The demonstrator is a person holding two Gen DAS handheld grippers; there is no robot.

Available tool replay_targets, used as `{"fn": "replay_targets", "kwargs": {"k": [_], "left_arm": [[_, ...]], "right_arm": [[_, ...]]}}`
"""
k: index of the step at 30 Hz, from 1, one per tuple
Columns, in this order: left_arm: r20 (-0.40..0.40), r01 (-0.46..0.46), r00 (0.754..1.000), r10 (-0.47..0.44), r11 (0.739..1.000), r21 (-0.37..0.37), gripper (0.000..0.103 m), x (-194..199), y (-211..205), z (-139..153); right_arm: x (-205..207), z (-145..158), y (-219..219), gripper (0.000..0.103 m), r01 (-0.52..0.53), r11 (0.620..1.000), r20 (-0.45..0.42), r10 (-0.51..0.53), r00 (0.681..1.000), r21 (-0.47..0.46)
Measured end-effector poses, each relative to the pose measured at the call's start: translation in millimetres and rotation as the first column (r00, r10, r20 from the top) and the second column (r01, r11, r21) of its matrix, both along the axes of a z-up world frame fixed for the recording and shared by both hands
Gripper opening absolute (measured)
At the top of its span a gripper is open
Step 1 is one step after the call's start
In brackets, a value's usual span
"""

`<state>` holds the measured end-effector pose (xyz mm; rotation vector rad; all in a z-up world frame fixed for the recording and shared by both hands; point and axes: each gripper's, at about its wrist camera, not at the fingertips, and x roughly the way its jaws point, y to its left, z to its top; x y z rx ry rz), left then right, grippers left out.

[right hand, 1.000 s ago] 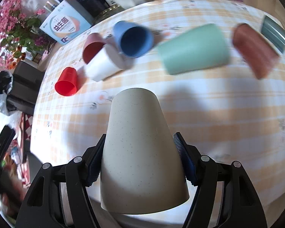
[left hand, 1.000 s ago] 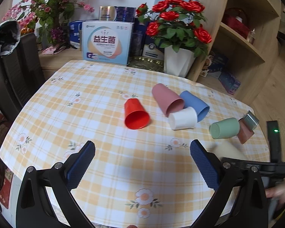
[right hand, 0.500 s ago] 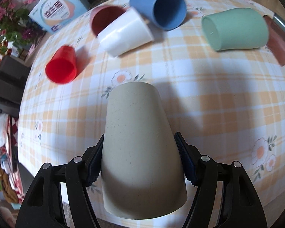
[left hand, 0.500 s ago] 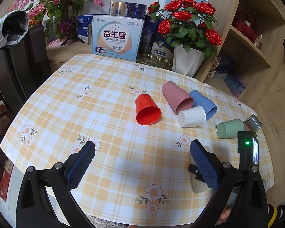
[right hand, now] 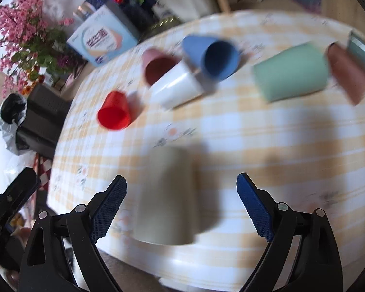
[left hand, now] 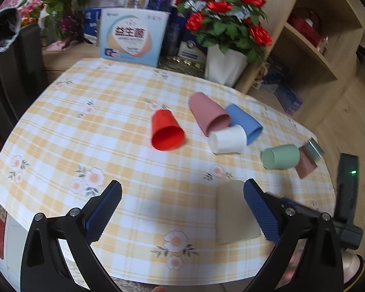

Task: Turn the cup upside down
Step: 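Lift the beige cup with the right gripper and set it down near the left gripper, then close the left gripper on the beige cup while the right gripper opens and withdraws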

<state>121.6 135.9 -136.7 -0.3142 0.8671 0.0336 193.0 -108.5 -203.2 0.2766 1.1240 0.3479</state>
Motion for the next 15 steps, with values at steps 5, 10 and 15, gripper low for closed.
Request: {"fn": "replay_targets", "kwargs": {"k": [5, 10, 15], "left_arm": [[-0.087, 0.094, 0.991, -0.099, 0.994, -0.060, 0.097, 23.5, -28.3, -18.3], [-0.198, 0.131, 0.968, -0.154, 0.983, -0.126, 0.090, 55.2, -56.0, -44.6], [-0.312, 0.128, 0.932, -0.183, 0.974, -0.187, 0.085, 87.8, -78.5, -72.1]], "right_arm": [[-1.6, -4.1, -45.1, 0.089, 0.063, 0.989, 0.070, -0.054, 0.996, -0.137], [-4.0, -20.1, -81.8, 0.089, 0.116, 0.978, 0.050, -0.109, 0.993, -0.173], [-2.6, -27.1, -101.4, 0.089, 0.147, 0.972, 0.044, -0.142, 0.989, -0.181]]}}
